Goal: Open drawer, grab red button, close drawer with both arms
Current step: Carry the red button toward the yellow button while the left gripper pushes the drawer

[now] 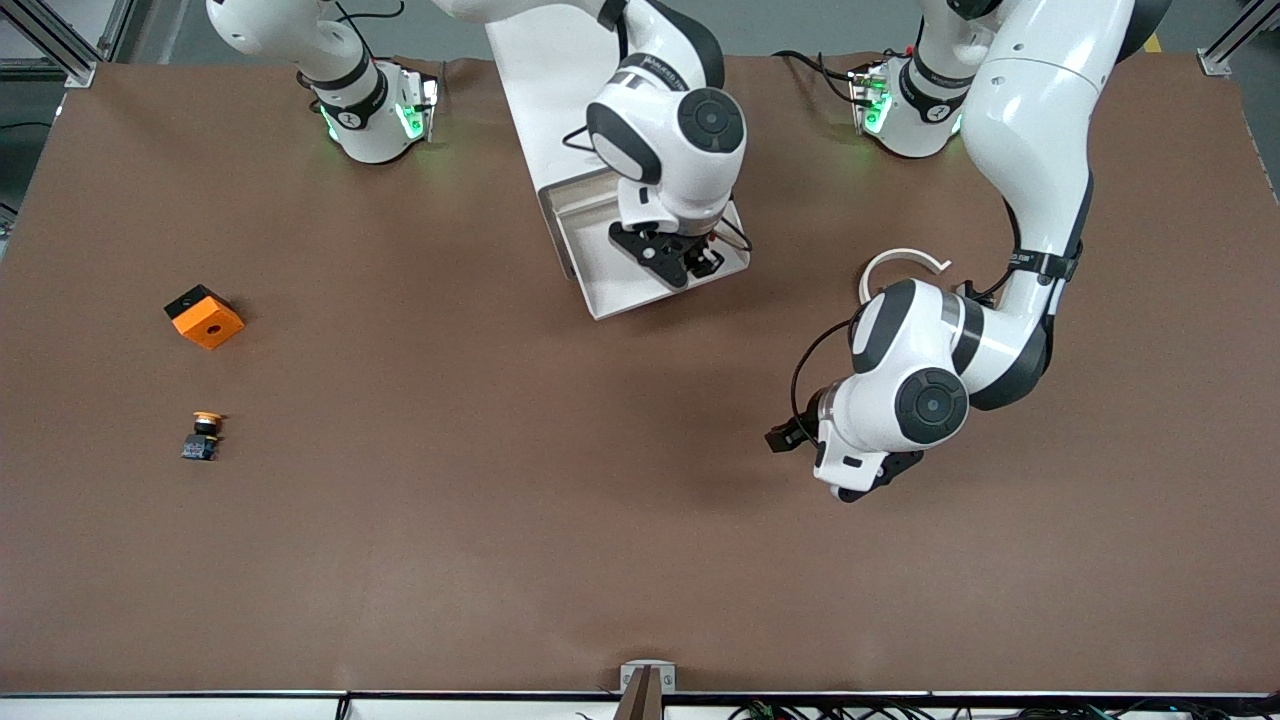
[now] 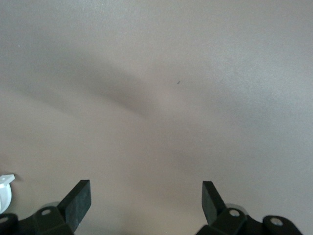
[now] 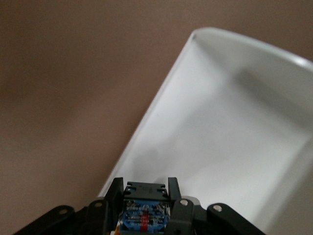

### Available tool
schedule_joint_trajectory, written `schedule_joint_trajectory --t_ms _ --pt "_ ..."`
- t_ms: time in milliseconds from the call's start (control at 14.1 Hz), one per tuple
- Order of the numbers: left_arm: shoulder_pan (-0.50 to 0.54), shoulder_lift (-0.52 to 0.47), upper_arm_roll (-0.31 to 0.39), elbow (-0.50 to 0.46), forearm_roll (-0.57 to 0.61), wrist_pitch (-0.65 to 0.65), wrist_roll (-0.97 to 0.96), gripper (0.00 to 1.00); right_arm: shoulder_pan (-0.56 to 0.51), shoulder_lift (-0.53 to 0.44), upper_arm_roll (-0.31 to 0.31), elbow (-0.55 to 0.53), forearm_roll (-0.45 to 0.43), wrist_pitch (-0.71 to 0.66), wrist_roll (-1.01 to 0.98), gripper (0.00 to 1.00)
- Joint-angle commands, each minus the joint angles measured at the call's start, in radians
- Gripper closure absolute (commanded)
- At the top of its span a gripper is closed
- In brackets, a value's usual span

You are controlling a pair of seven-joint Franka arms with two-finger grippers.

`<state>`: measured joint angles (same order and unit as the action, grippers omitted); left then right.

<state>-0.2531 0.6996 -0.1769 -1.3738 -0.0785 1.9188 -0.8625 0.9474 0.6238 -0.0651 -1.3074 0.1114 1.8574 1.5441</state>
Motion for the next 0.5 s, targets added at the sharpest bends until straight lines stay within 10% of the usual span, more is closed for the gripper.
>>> schedule_joint_trajectory --t_ms 0,426 --pt "-0.005 -0.02 -0.003 -0.027 0.036 0.022 0.013 0.0 -0.135 -0.058 0.013 0.037 0.083 -0.068 -0.183 1.0" --pt "-0.064 -0.123 -0.003 -0.129 0.045 0.063 0.016 0.0 -0.375 -0.107 0.002 0.007 0.076 -0.127 -0.698 1.0"
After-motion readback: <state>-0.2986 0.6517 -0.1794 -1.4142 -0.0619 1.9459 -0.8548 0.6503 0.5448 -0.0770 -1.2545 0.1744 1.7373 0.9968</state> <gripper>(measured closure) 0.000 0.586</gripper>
